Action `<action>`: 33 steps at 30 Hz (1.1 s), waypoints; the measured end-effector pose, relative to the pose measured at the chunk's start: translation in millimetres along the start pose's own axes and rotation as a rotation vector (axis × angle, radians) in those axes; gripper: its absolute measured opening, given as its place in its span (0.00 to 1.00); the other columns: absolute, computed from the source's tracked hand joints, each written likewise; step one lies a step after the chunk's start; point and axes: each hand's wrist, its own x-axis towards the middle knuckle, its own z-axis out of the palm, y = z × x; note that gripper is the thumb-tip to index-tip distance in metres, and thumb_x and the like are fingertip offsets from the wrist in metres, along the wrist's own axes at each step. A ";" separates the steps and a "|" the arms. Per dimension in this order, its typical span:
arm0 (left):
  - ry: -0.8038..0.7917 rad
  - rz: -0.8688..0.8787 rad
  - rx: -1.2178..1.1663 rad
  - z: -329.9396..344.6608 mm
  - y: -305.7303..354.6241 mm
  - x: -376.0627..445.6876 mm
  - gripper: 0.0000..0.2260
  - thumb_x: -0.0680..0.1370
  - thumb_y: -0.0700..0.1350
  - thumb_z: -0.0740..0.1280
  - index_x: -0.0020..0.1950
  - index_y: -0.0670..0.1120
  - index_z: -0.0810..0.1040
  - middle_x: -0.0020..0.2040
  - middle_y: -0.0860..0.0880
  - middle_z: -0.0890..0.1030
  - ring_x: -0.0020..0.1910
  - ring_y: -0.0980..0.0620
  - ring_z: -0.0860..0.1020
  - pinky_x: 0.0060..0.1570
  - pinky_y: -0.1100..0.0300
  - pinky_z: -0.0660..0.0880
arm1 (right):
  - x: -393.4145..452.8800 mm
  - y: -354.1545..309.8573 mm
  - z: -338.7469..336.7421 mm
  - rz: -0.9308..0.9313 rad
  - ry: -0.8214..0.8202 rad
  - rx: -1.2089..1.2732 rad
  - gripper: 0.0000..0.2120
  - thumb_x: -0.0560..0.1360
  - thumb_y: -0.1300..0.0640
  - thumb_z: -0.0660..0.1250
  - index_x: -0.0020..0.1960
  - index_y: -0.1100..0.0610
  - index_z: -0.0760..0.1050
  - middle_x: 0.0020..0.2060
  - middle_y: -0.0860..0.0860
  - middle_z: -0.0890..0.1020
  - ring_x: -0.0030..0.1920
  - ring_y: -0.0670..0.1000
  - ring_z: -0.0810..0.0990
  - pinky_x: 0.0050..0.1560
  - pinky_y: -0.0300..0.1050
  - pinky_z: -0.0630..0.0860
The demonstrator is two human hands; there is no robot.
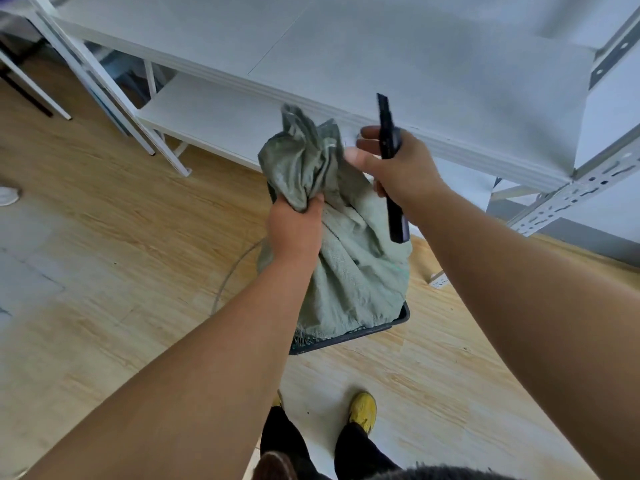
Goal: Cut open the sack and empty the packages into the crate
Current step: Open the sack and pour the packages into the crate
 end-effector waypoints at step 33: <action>-0.107 -0.176 -0.358 -39.9 43.5 23.4 0.08 0.72 0.46 0.74 0.49 0.51 0.79 0.50 0.51 0.83 0.51 0.49 0.82 0.56 0.48 0.79 | -12.7 11.6 52.6 -0.084 0.028 -0.316 0.08 0.72 0.53 0.72 0.42 0.52 0.73 0.37 0.50 0.79 0.39 0.53 0.79 0.42 0.43 0.74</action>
